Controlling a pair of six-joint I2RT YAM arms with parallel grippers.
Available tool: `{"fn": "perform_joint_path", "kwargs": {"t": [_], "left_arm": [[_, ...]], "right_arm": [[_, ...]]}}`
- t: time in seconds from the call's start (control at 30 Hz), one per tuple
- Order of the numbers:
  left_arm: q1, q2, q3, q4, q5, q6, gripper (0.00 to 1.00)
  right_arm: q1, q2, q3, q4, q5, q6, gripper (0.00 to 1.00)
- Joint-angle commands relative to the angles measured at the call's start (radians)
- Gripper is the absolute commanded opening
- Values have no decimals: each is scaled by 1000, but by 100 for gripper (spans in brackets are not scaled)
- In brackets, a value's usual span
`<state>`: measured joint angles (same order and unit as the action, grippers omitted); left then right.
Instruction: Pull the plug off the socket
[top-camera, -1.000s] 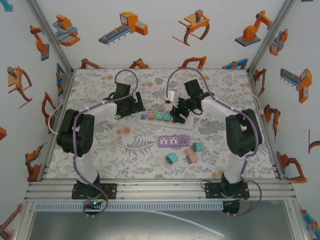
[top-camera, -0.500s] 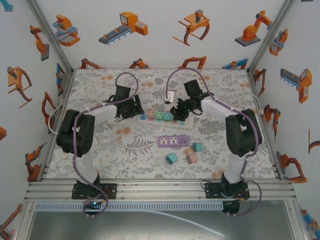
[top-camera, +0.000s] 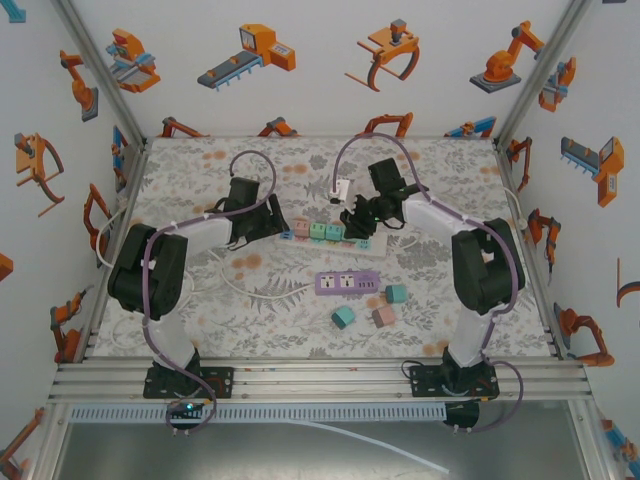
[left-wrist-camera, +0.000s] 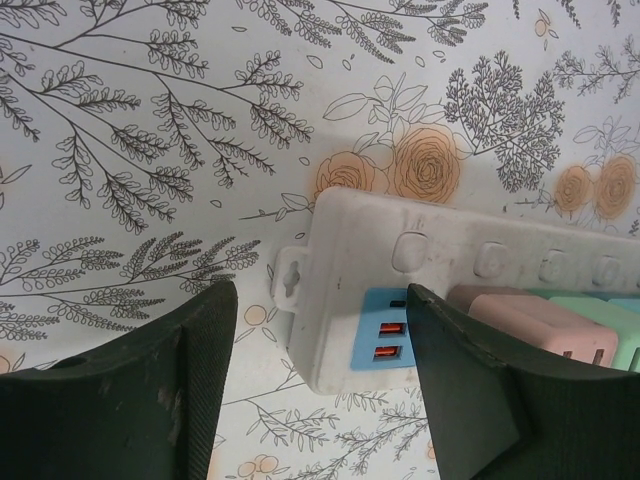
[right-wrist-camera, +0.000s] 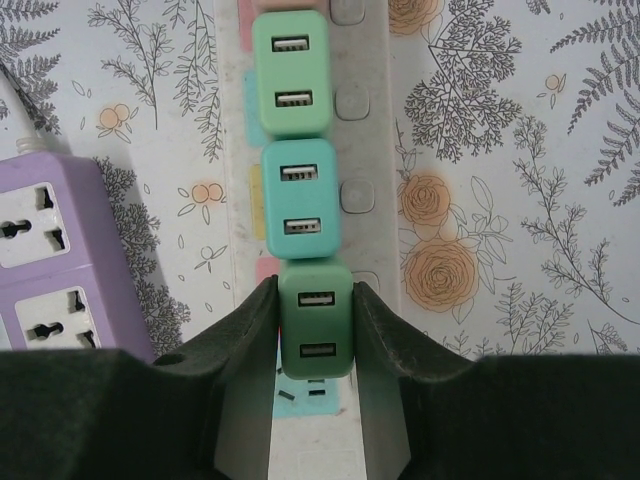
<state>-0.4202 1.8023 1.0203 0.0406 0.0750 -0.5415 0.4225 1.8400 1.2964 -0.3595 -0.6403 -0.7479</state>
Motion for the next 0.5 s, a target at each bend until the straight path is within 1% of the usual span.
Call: {"fn": "perform_joint_path", "kwargs": {"t": [0.0,0.13,0.3,0.47], "left_arm": [[-8,6,-44,-138,-52,52,64],[-9,-1,-44,-144,-59,42,64],[-10,-3,-51,-157,-105,32,64],[-29,0,-55,-155,-112,55,64]], "right_arm": [[5,-85,3,92,-51,18,27],[5,-120,-18,113,-46,18,25],[6,-142,-33,116,-43,21,24],[5,-151,-55,113,-16,10,23]]}}
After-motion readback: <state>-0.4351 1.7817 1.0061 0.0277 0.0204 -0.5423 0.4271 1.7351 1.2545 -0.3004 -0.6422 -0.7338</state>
